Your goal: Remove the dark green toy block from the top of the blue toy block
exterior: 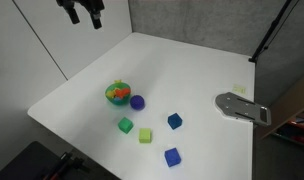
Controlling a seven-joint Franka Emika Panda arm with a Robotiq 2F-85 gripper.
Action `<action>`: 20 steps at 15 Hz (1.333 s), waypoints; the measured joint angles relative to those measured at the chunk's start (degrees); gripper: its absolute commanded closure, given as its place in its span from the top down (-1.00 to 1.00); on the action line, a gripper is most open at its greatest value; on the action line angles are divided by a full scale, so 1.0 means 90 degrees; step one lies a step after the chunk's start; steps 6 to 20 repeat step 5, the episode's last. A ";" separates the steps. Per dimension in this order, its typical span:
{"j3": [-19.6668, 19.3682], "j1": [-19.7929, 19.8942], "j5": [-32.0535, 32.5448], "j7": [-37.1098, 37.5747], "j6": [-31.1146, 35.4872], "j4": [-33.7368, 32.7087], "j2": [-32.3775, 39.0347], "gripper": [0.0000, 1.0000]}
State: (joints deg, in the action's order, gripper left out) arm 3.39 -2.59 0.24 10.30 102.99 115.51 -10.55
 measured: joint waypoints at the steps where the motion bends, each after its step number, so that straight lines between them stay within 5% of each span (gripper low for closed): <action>1: 0.0021 0.0000 0.0000 0.0000 -0.0153 -0.0149 0.0004 1.00; 20: 0.0052 0.0000 0.0000 0.0000 -0.0593 -0.0535 0.0031 1.00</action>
